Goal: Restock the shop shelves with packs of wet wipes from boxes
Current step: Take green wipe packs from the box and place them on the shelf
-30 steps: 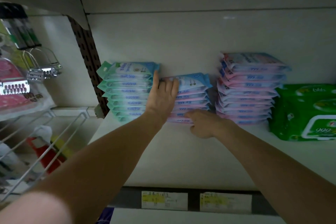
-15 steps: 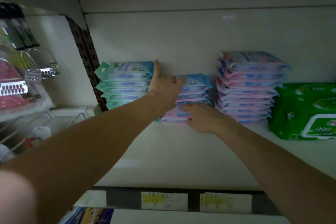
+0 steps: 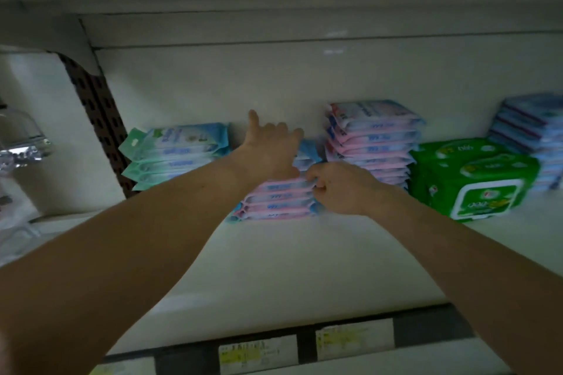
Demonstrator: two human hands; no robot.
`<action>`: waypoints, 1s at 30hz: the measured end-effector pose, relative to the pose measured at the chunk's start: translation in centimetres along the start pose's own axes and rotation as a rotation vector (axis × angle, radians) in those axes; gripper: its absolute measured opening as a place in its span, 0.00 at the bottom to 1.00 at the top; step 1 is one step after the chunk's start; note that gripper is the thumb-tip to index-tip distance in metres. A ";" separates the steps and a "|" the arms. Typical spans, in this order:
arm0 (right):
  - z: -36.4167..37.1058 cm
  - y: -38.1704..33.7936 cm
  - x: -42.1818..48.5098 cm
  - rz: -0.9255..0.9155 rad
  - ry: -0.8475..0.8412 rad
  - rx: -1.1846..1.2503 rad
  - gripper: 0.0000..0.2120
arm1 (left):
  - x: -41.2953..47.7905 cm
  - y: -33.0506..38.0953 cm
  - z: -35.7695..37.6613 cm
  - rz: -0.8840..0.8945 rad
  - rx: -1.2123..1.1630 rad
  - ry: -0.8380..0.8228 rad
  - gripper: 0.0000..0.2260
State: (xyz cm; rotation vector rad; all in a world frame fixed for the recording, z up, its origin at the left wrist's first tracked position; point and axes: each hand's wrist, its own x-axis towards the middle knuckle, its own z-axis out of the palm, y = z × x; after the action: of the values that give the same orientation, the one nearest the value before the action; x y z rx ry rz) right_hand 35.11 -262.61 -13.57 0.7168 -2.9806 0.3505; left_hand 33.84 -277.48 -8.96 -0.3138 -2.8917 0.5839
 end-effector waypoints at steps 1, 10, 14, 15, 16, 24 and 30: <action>-0.6 0.5 -0.3 -0.014 0.055 -0.014 0.14 | 0.3 0.6 -0.8 -0.005 -0.035 0.037 0.30; -7.4 7.4 -0.9 -0.024 0.467 -0.039 0.13 | 3.5 6.8 -5.2 0.012 -0.165 0.305 0.33; -8.0 10.6 0.9 0.037 0.295 -0.117 0.21 | 5.6 8.4 -5.2 0.024 -0.161 0.140 0.39; -7.9 11.1 1.3 0.048 0.279 -0.105 0.21 | 6.0 8.5 -5.0 0.010 -0.165 0.106 0.38; -7.7 11.5 1.6 0.054 0.289 -0.087 0.20 | 6.2 8.5 -4.8 -0.003 -0.170 0.084 0.37; -8.2 12.7 2.5 -0.019 0.301 -0.090 0.16 | 6.9 9.0 -4.5 -0.046 -0.108 0.058 0.33; -8.2 12.3 -1.3 -0.053 0.407 0.058 0.11 | 7.2 9.1 -4.4 -0.049 -0.123 0.118 0.33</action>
State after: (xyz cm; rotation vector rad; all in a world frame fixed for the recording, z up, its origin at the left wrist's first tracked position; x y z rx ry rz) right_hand 30.64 -249.44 -8.28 0.6376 -2.5732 0.5118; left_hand 29.37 -265.93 -7.65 -0.2833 -2.8181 0.3669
